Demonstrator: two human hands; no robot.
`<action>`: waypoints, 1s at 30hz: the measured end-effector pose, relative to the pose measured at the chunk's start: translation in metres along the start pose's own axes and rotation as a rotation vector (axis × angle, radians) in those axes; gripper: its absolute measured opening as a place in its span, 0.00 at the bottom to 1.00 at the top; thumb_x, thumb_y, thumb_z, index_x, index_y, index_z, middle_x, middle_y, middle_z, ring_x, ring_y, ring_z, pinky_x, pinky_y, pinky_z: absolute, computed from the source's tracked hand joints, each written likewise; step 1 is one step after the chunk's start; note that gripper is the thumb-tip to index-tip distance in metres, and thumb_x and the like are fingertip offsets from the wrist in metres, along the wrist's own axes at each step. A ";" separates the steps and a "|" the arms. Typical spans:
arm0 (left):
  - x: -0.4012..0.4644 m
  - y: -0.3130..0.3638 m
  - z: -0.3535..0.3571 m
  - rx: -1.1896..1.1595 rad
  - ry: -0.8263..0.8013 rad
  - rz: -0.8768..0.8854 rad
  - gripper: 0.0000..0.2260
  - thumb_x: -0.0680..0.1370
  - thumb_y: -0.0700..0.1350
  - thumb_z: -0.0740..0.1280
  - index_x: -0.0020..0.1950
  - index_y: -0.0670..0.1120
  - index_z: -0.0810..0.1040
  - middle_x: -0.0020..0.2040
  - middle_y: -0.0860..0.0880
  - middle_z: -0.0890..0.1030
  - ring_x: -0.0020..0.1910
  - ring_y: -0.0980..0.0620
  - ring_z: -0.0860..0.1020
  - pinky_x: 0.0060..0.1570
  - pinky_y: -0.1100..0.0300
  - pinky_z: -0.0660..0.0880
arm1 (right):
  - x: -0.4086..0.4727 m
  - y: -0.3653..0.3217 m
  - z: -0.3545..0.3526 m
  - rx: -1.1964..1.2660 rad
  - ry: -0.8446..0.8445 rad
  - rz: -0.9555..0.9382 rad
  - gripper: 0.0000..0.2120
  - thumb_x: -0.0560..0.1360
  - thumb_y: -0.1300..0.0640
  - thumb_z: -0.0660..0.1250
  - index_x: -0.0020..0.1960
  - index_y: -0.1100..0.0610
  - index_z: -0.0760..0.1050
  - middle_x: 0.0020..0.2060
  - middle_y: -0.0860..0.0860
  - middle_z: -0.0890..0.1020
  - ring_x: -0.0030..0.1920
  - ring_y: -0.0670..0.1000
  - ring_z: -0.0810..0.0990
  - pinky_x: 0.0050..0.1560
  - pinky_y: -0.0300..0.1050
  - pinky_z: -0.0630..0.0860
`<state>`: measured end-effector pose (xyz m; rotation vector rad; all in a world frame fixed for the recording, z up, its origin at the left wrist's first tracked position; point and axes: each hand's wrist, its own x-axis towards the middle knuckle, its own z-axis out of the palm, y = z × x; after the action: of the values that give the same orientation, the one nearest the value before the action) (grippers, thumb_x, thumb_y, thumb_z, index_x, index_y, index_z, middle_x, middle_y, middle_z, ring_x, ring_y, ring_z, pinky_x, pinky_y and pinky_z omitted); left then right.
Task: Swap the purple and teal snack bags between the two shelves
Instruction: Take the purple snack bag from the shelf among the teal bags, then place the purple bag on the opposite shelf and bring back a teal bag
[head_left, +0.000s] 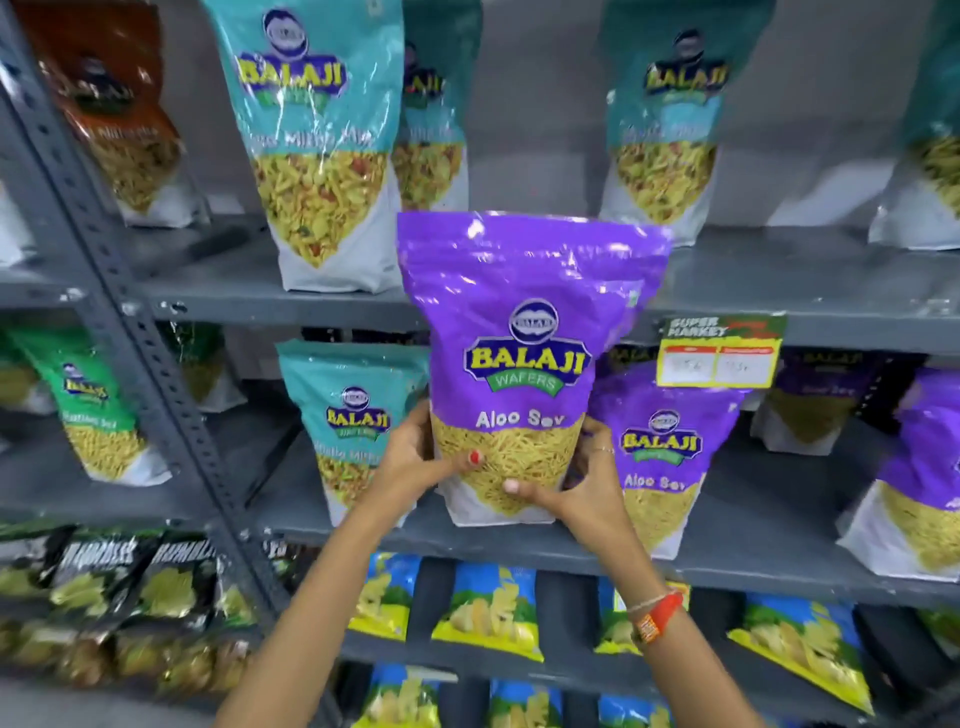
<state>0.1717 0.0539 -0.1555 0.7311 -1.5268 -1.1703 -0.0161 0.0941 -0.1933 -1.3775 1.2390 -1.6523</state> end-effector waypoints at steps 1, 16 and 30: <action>-0.003 -0.016 -0.003 0.010 0.008 -0.039 0.37 0.49 0.58 0.80 0.54 0.49 0.72 0.45 0.57 0.85 0.46 0.60 0.81 0.47 0.63 0.78 | -0.001 0.016 0.002 -0.013 -0.013 0.034 0.44 0.46 0.45 0.83 0.55 0.43 0.64 0.59 0.54 0.78 0.60 0.52 0.79 0.60 0.55 0.78; 0.012 -0.160 -0.038 0.050 0.029 -0.333 0.27 0.62 0.38 0.76 0.56 0.50 0.69 0.56 0.42 0.78 0.55 0.47 0.77 0.51 0.61 0.77 | 0.026 0.153 0.030 -0.202 -0.126 0.294 0.41 0.58 0.67 0.80 0.62 0.57 0.60 0.57 0.50 0.75 0.59 0.49 0.75 0.61 0.43 0.75; -0.013 -0.201 -0.055 0.042 0.118 -0.359 0.25 0.68 0.35 0.72 0.61 0.49 0.70 0.59 0.52 0.76 0.56 0.66 0.75 0.59 0.70 0.70 | -0.037 0.159 0.093 -0.215 0.352 0.135 0.29 0.63 0.60 0.74 0.61 0.50 0.68 0.58 0.53 0.73 0.59 0.51 0.75 0.61 0.46 0.74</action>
<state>0.2050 -0.0194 -0.3483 1.1168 -1.3590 -1.3335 0.0690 0.0491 -0.3549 -1.1222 1.7154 -1.7554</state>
